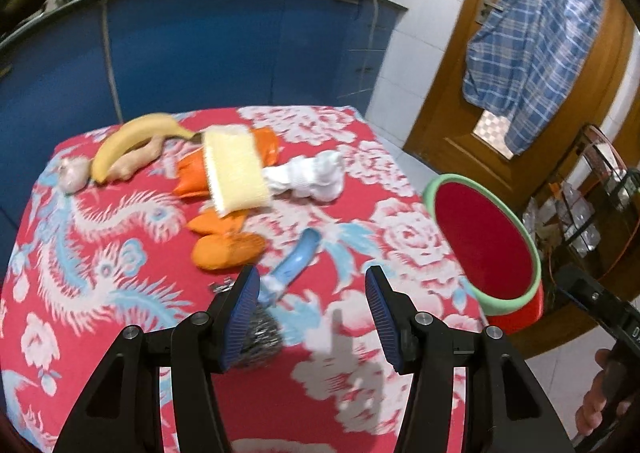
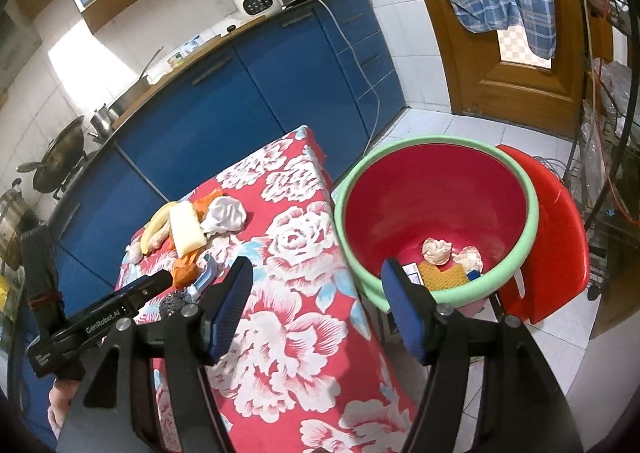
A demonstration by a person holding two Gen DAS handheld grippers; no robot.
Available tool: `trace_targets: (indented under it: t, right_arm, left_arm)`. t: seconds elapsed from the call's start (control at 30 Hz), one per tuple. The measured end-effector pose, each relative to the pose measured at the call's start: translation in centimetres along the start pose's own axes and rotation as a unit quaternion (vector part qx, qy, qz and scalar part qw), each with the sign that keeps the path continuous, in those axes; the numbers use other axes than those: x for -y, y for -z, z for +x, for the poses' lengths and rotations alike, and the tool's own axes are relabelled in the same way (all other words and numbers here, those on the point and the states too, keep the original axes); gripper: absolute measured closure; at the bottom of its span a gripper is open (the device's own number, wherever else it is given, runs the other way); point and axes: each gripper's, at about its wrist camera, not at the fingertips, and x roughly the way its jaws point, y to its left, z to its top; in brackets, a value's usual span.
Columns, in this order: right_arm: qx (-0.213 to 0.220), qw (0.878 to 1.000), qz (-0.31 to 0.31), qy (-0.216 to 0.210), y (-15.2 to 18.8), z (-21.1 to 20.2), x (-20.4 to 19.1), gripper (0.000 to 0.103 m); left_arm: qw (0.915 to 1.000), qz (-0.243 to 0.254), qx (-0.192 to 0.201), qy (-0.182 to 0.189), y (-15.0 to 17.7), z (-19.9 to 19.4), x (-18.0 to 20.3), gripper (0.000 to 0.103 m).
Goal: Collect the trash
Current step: 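Move both tools back over the table toward the steel wool and blue piece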
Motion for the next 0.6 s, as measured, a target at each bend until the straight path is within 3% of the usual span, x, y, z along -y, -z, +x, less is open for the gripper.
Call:
trace_targets:
  t: [0.6]
  right_arm:
    - [-0.019, 1.0, -0.021, 0.0, 0.8, 1.5, -2.9, 0.034]
  left_arm:
    - [0.9983, -0.038, -0.04, -0.019, 2.4, 2.5, -4.1, 0.047]
